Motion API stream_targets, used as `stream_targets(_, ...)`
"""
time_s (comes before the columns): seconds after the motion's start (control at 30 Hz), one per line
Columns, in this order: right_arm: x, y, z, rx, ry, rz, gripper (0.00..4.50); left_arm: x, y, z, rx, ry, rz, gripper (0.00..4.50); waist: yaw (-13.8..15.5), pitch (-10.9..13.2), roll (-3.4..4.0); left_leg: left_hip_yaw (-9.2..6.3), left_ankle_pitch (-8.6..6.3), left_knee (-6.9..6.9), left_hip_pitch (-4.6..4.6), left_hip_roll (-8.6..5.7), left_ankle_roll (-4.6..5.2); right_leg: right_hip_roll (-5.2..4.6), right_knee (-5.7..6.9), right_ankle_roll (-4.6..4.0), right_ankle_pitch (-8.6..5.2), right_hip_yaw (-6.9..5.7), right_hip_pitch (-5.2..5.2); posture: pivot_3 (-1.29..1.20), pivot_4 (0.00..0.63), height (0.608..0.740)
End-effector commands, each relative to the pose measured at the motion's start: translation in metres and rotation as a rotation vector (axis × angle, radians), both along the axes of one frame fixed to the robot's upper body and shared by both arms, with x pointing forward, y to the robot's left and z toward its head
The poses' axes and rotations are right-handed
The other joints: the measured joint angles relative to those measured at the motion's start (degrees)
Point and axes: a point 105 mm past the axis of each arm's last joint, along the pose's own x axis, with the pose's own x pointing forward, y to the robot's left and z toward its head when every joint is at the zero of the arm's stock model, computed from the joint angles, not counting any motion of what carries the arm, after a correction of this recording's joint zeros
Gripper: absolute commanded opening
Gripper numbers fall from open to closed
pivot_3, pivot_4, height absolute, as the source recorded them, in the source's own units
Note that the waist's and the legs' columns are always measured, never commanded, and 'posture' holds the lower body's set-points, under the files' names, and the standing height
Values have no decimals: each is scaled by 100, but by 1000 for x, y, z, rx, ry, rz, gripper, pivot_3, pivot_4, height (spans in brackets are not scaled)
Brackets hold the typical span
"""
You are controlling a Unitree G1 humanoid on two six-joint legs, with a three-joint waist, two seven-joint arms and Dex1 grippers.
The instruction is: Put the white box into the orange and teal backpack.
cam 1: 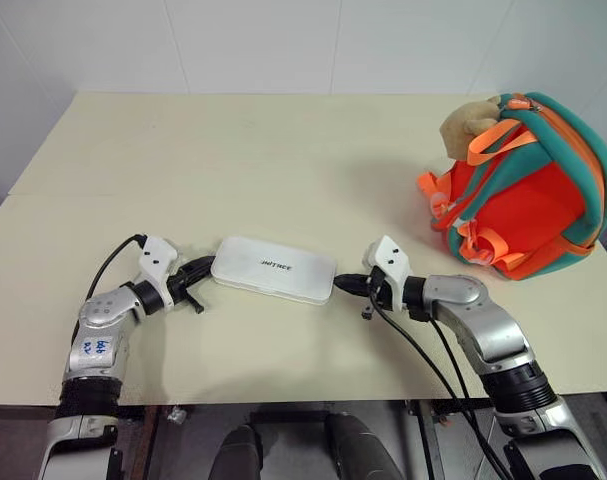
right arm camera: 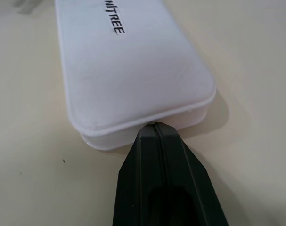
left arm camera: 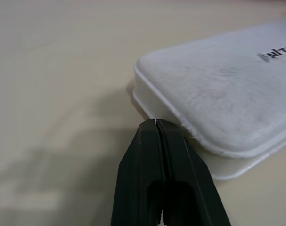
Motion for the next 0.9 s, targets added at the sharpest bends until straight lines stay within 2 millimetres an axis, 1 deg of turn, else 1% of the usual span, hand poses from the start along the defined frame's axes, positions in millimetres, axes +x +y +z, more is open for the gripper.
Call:
stream_targets(0.03, 1, -3, 17, 25, -53, 32, 0, -13, -28, 3, -21, -8, -120, 55, 2, 0, 0, 0, 0, 0, 0, 0, 0, 0, -1, 0, 0, 0, 0, 0, 150, 740)
stream_targets(0.1, 1, -9, 18, 19, -48, 30, 0, -17, -32, 1, -31, 1, -127, 55, 2, 0, 0, 0, 0, 0, 0, 0, 0, 0, -2, 0, 0, 0, 2, 0, 150, 740)
stream_targets(0.2, -2, -34, 17, -29, -30, 13, 0, -30, -51, -8, -61, 40, -175, 55, 5, 0, 0, 2, 0, 0, 0, -1, 0, -1, -3, 0, 0, 2, 2, 0, 150, 740)
stream_targets(0.23, -3, -39, 17, -38, -25, 11, 0, -33, -55, -10, -69, 48, -183, 55, 18, 0, 0, 2, 0, -2, 0, -2, 0, -2, -8, 0, 0, 2, 4, 0, 150, 740)
stream_targets(0.37, -10, -54, 13, -71, -3, 17, 0, -40, -64, -13, -81, 65, -201, 55, 21, 0, 0, 1, -1, -2, 4, -1, 1, 0, -17, 0, 0, 1, 12, 0, 150, 740)
stream_targets(0.43, -13, -58, 12, -71, 6, 26, 0, -41, -65, -14, -84, 69, -197, 55, 9, 0, 0, 1, -1, -1, 8, -1, 1, 1, -16, 0, 0, 2, 16, 0, 150, 740)
stream_targets(0.53, -13, -61, 10, -71, 6, 17, 0, -43, -66, -17, -87, 81, -192, 55, -11, 0, 0, 1, -1, 2, 13, -2, 1, 1, -27, 4, 2, 3, 28, 0, 150, 740)
stream_targets(0.63, -13, -60, 9, -63, 11, 14, 0, -44, -67, -18, -88, 83, -191, 55, -10, 0, 0, 2, -1, 4, 17, -2, 2, 1, -39, 8, 5, 5, 38, 0, 150, 740)
stream_targets(0.73, -19, -54, 11, -37, 18, 66, 0, -41, -64, -16, -93, 81, -172, 55, -8, 0, 0, 2, -1, 1, 18, -2, 1, 1, -40, 8, 5, 5, 38, 0, 150, 740)
stream_targets(0.77, -19, -55, 12, -39, 6, 69, 0, -40, -62, -15, -99, 83, -167, 55, -10, 0, 0, 2, -1, 0, 18, -1, 1, 1, -40, 8, 5, 5, 38, 0, 150, 740)
stream_targets(0.9, -7, -75, 13, -72, -12, -2, 836, -43, -56, -12, -116, 115, -159, 0, -17, 0, 0, 2, -1, 2, 19, -1, 2, 1, -40, 8, 5, 5, 39, 0, 150, 740)
